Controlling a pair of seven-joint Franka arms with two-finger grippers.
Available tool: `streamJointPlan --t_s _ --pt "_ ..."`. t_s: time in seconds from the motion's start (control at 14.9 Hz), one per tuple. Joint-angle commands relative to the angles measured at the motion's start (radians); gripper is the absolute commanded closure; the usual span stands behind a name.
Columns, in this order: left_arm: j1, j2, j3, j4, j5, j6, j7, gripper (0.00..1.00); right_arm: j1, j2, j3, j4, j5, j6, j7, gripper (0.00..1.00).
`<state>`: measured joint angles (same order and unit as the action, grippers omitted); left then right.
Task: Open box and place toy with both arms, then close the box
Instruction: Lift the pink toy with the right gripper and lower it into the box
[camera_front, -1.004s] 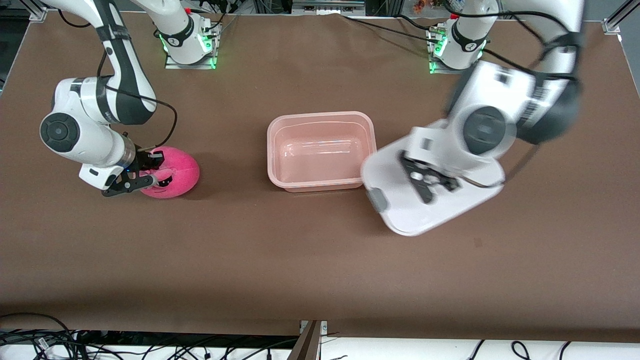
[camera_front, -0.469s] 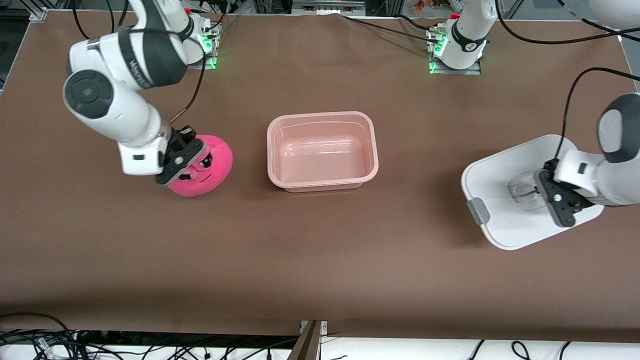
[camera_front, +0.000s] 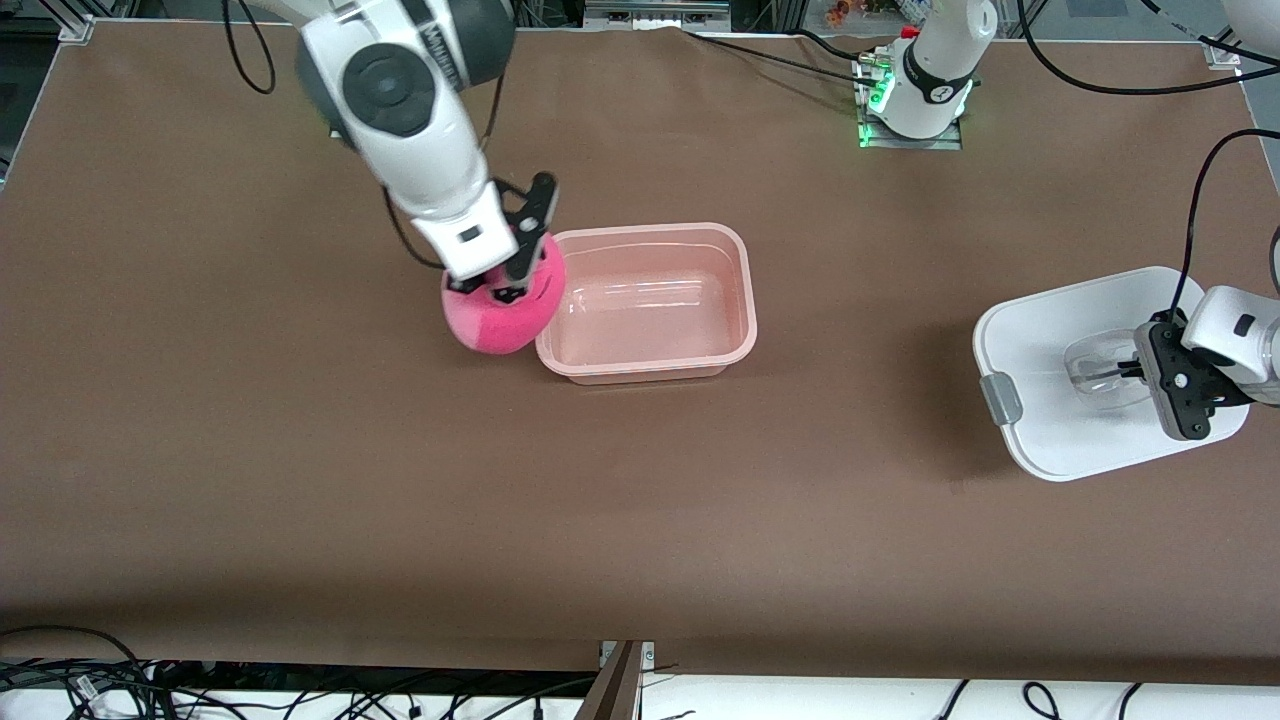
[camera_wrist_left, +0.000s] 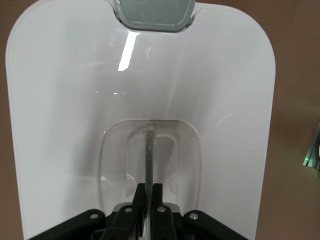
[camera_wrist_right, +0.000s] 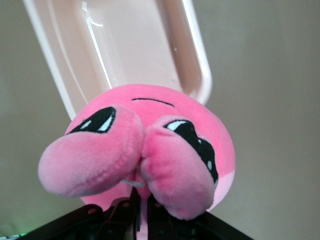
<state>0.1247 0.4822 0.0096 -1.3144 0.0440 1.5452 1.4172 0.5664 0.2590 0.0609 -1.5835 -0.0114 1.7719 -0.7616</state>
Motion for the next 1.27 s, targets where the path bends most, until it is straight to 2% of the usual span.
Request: streamJointPlan --t_s 0.0,0.2,0.54,1.21 --pt "-0.002 -0.011 -0.01 0.003 0.033 -0.022 0.025 1.0 0.062 0.081 -0.009 0.108 -0.036 -0.031 -0.082 1.0" --pt "-0.003 -0.011 -0.013 0.006 0.033 -0.022 0.026 1.0 0.131 0.144 -0.009 0.175 -0.097 -0.031 -0.12 1.0" --pt "-0.003 -0.011 -0.014 0.004 0.033 -0.022 0.032 1.0 0.196 0.219 -0.012 0.221 -0.102 -0.023 -0.108 1.0" --pt "-0.016 -0.01 -0.019 0.003 0.033 -0.022 0.054 1.0 0.199 0.358 -0.013 0.22 -0.102 -0.003 -0.094 1.0"
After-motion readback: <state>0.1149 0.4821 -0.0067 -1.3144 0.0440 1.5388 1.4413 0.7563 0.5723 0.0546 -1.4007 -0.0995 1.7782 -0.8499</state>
